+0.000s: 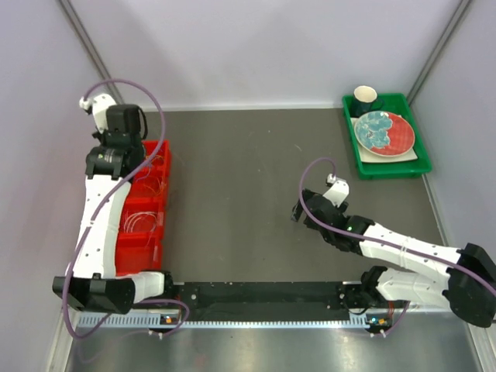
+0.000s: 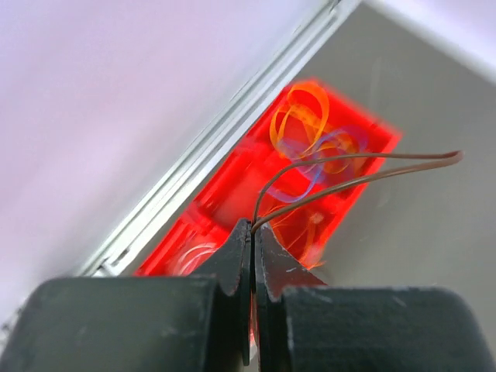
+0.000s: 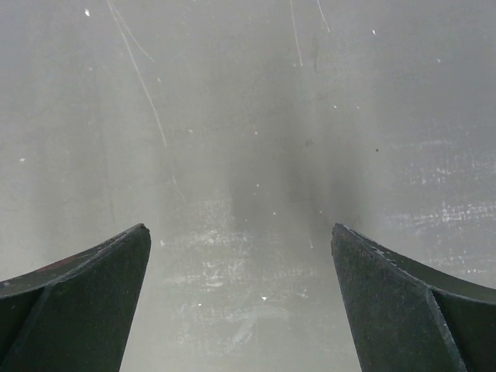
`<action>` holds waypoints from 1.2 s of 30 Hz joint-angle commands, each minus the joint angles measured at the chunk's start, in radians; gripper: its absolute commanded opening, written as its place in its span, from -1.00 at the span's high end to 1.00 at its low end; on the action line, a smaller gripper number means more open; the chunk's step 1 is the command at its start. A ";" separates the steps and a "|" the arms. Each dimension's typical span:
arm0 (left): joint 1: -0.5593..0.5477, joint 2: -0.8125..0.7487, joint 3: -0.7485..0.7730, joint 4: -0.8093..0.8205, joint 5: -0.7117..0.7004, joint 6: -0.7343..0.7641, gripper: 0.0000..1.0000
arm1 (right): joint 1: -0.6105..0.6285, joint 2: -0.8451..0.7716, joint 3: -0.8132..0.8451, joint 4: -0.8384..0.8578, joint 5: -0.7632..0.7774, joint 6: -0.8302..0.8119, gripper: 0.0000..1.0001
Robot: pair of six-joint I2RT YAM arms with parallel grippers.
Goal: Untangle the cables
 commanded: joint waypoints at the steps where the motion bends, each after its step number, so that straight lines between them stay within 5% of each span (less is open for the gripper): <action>1: 0.025 0.014 0.199 0.026 0.011 -0.072 1.00 | -0.010 0.024 0.066 -0.002 -0.001 -0.010 -0.98; 8: 0.033 0.112 0.528 -0.008 -0.074 -0.055 1.00 | -0.010 0.038 0.073 0.000 -0.005 -0.014 -0.98; 12: 0.042 0.159 0.561 -0.046 -0.103 -0.061 1.00 | -0.010 0.036 0.073 0.001 -0.005 -0.016 -0.97; 26: 0.106 0.114 0.055 0.158 -0.161 -0.088 1.00 | -0.010 0.032 0.069 0.004 -0.010 -0.020 -0.98; 36: 0.180 0.244 -0.014 0.101 -0.141 -0.210 1.00 | -0.010 0.033 0.069 0.008 -0.010 -0.023 -0.97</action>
